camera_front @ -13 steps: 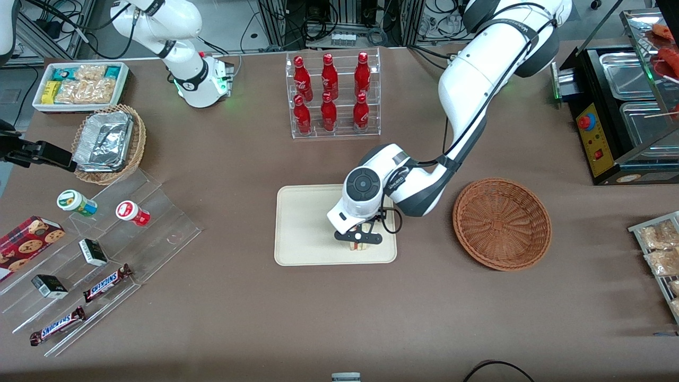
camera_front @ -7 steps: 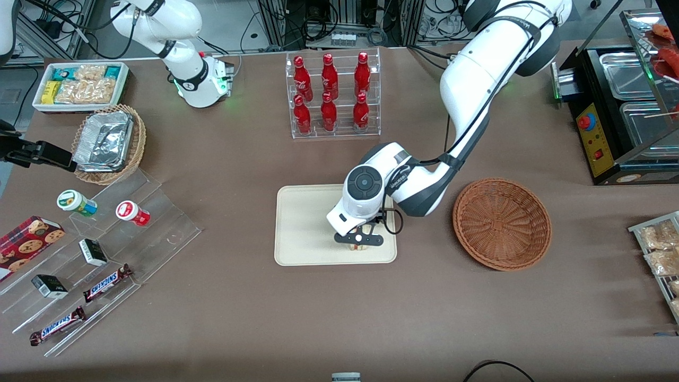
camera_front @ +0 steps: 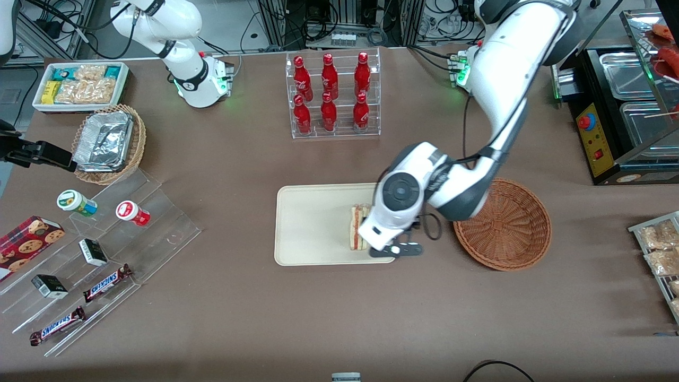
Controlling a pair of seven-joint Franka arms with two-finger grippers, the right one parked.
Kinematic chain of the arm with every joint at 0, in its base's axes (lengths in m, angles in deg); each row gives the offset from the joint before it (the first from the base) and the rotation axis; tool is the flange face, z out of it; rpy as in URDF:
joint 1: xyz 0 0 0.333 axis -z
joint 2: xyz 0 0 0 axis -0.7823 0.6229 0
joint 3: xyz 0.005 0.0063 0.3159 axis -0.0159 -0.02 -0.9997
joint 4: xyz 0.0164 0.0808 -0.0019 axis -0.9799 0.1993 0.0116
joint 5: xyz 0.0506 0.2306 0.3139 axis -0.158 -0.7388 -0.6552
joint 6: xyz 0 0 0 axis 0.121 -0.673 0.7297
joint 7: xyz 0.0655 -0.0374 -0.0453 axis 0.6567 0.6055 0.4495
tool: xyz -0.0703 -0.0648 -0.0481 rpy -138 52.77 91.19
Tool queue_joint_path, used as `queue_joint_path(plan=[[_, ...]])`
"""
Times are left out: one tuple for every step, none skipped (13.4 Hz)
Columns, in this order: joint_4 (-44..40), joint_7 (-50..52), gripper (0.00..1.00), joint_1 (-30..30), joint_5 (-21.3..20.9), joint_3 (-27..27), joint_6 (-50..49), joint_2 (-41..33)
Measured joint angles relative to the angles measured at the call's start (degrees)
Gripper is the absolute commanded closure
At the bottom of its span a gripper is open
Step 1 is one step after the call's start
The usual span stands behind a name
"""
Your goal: Place sandwich from basket to tray
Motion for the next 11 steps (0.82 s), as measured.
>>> queue_joint_path(plan=[[0.1,-2.0,0.00,-2.1,0.8,0.1,-1.2,-0.8],[0.4,-4.4,0.00,-4.3,2.1,0.1,-1.8,-1.7],[1.2,-7.2,0.00,-6.8,3.4,0.2,-2.1,-2.8],[2.3,-9.5,0.00,-9.1,4.4,0.2,-2.6,-4.1],[3.4,-11.0,0.00,-11.1,5.1,0.3,-3.2,-5.4],[4.4,-11.8,0.00,-12.5,5.3,0.3,-4.1,-6.5],[4.9,-12.4,0.00,-13.4,5.3,0.4,-5.2,-7.4],[5.0,-13.5,0.00,-14.3,5.3,0.4,-6.3,-8.1],[5.1,-14.7,0.00,-15.2,5.3,0.4,-7.8,-9.0],[5.1,-15.9,0.00,-16.1,5.4,0.4,-9.3,-9.9],[5.1,-17.0,0.00,-17.1,5.5,0.4,-10.6,-11.0]])
